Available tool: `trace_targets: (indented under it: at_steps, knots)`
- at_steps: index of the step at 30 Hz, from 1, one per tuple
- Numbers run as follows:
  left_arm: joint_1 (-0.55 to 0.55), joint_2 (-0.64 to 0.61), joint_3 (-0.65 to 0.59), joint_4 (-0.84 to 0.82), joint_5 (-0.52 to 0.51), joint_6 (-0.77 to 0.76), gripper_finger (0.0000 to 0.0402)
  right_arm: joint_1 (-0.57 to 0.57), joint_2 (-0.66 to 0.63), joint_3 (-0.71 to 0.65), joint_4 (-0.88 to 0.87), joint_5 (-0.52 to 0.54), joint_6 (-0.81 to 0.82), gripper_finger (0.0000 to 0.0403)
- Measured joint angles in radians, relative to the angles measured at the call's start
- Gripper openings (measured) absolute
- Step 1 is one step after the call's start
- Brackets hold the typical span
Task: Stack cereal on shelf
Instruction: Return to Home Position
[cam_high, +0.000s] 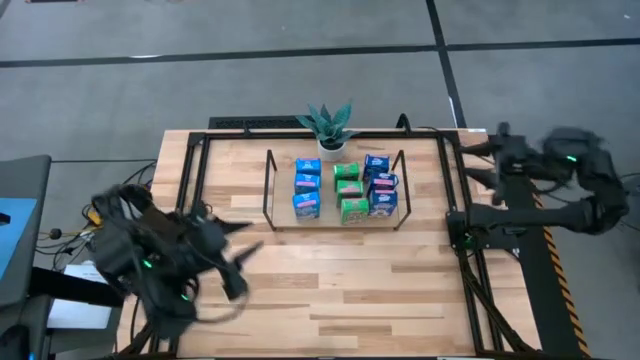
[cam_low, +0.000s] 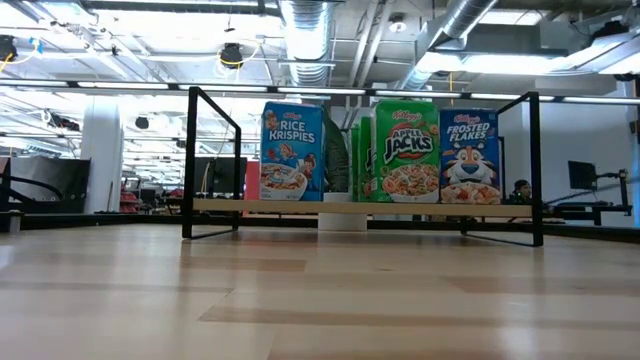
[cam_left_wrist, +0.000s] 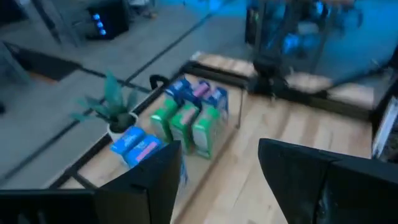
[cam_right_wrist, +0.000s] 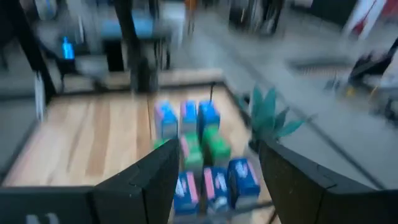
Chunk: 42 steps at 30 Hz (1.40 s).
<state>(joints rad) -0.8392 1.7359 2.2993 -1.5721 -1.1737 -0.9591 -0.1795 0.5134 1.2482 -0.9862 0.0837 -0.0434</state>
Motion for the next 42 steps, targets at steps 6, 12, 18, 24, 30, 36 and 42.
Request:
trace_targets:
  at_steps: [6,12,18,24,30,36,42]
  knots:
    - [-0.003,-0.268,-0.385,0.007,-0.05,-0.203,0.0203,0.0,-0.304,-0.257,0.123,-0.006,0.114,0.0245]
    - [-0.018,-0.598,-0.969,0.126,-0.064,-0.591,0.0203,0.0,-0.51,-0.458,0.146,-0.006,0.254,0.0245]
    - [-0.064,-0.916,-1.489,0.569,-0.049,-0.579,0.0203,0.003,-0.481,-0.545,0.111,-0.072,0.308,0.0245]
    - [-0.121,-1.239,-1.855,0.809,-0.058,-0.598,0.0203,0.002,-0.508,-0.653,0.173,-0.112,0.346,0.0245]
    - [-0.158,-1.522,-2.054,0.921,-0.082,-0.539,0.0203,0.002,-0.509,-0.658,0.284,-0.112,0.468,0.0245]
    - [-0.172,-1.678,-2.118,0.978,-0.099,-0.337,0.0203,0.013,-0.509,-0.824,0.613,-0.134,0.446,0.0245]
    - [-0.183,-1.732,-2.115,0.96,-0.019,-0.209,0.0203,0.072,-0.509,-0.974,0.863,-0.165,0.44,0.0245]
